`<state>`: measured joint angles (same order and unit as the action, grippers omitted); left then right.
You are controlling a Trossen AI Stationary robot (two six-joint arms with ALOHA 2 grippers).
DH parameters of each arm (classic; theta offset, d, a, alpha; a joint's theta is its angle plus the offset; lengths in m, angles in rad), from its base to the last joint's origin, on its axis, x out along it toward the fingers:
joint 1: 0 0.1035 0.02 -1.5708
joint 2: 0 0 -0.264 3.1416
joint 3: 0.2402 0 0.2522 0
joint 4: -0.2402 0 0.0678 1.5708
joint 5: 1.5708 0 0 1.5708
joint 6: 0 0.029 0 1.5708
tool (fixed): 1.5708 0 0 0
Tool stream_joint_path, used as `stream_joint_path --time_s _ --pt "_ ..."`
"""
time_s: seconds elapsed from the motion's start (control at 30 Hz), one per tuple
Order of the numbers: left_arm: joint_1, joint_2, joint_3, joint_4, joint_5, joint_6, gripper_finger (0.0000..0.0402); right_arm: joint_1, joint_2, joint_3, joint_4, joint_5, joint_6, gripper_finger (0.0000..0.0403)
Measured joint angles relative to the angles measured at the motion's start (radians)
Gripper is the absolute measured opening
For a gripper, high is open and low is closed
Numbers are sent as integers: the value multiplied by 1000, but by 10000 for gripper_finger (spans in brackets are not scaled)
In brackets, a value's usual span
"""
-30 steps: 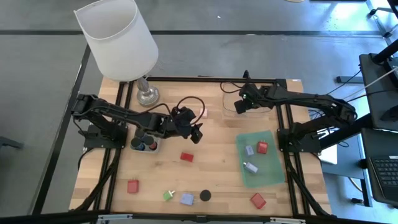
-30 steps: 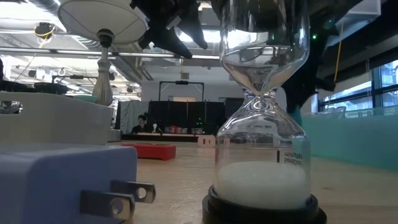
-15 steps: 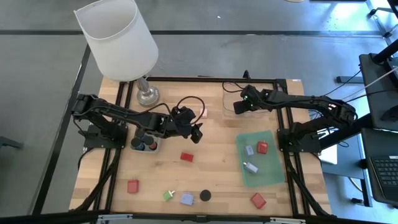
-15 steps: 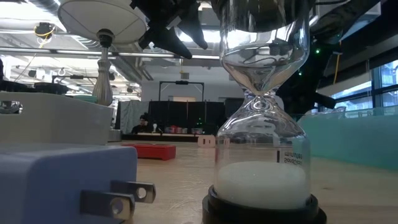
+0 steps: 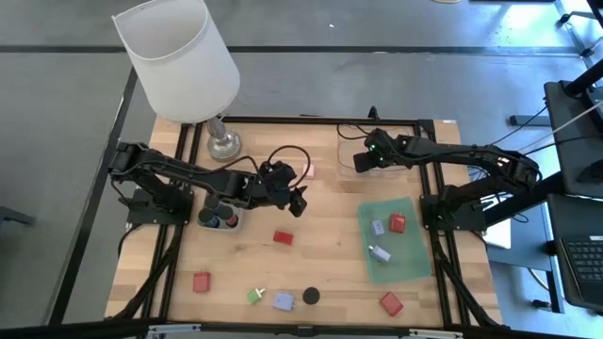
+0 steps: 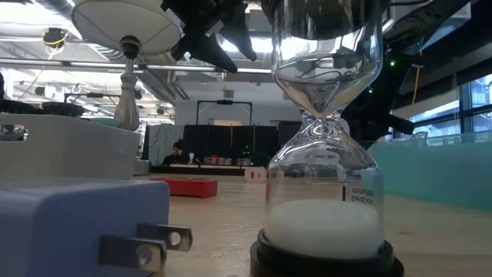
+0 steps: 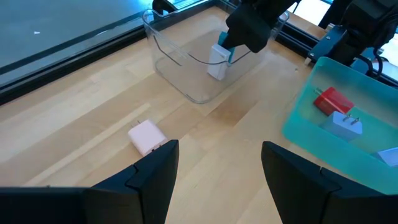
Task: Pick & Place Office items
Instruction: Put the blue digital timer into the transparent bin, then put the red digital timer into the transparent bin
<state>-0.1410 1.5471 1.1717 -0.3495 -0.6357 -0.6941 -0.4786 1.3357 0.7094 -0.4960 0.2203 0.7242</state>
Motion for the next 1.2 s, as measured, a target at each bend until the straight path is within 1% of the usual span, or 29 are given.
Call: stream_joint_path --time_s 0.43,0.5,0.6,0.67,0.77,0.83,0.9,0.97,1.03,1.13,1.2 --pt "0 0 0 0 1 1 226 -5 0 1 1 -1 -6 155" --pt "0 0 0 0 17 27 226 -15 0 16 -17 -12 -11 166" --pt "-1 0 0 0 110 120 226 -28 -3 68 -73 -26 -54 180" --pt "-5 0 0 0 216 185 226 -32 -8 116 -137 -18 -85 188" --pt "-18 0 0 -8 391 267 226 -32 -21 205 -243 33 -119 195" --pt "-33 0 0 -39 499 319 226 -27 -34 263 -293 60 -131 198" --pt "-51 0 0 -98 582 373 226 -15 -52 314 -314 71 -138 199" --pt "-78 0 0 -166 620 416 226 3 -77 356 -312 71 -147 198" --pt "-106 9 -2 -209 627 441 226 30 -97 395 -309 75 -153 199" --pt "-150 27 -29 -207 626 507 226 67 -121 445 -307 93 -160 199" --pt "-176 43 -53 -184 603 560 226 89 -131 470 -306 105 -162 199"
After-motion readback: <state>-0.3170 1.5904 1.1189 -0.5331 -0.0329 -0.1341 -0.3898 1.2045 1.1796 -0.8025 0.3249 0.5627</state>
